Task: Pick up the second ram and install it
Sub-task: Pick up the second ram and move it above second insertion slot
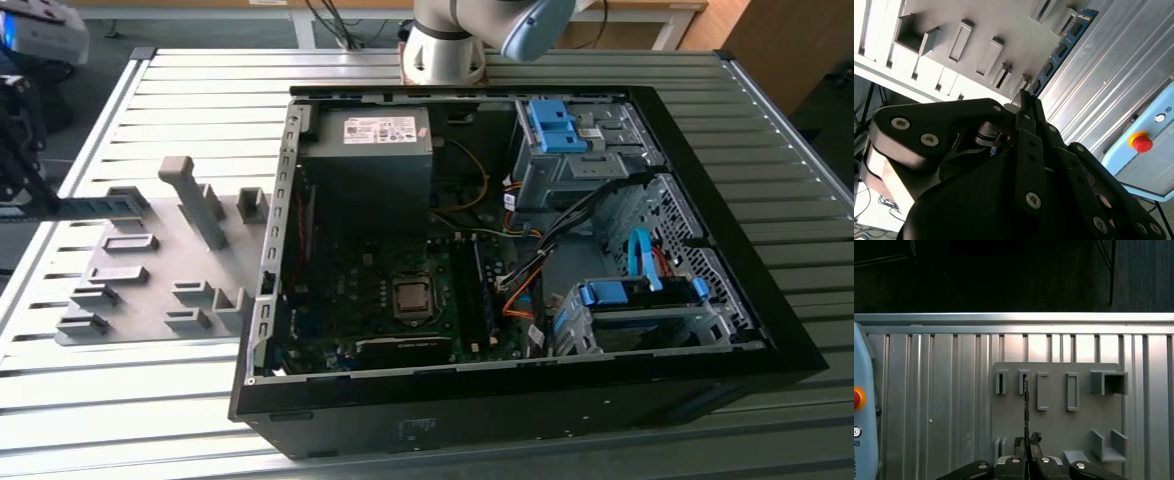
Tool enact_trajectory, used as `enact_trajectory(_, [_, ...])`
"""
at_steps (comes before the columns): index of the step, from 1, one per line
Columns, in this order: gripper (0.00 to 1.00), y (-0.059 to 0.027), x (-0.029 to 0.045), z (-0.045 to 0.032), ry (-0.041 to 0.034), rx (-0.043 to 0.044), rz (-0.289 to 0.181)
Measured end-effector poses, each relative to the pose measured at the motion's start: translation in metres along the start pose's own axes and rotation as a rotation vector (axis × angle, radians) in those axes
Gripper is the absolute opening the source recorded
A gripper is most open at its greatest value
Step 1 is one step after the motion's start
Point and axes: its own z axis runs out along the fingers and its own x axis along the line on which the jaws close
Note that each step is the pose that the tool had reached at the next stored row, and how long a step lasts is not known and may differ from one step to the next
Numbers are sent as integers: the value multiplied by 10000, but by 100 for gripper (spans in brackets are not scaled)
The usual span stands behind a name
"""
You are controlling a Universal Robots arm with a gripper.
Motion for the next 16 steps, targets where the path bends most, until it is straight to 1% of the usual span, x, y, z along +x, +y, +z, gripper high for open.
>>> enact_trajectory(7, [14, 8, 6, -283, 2, 1, 1])
enact_trajectory(16, [14, 17, 12, -576, 12, 2, 5])
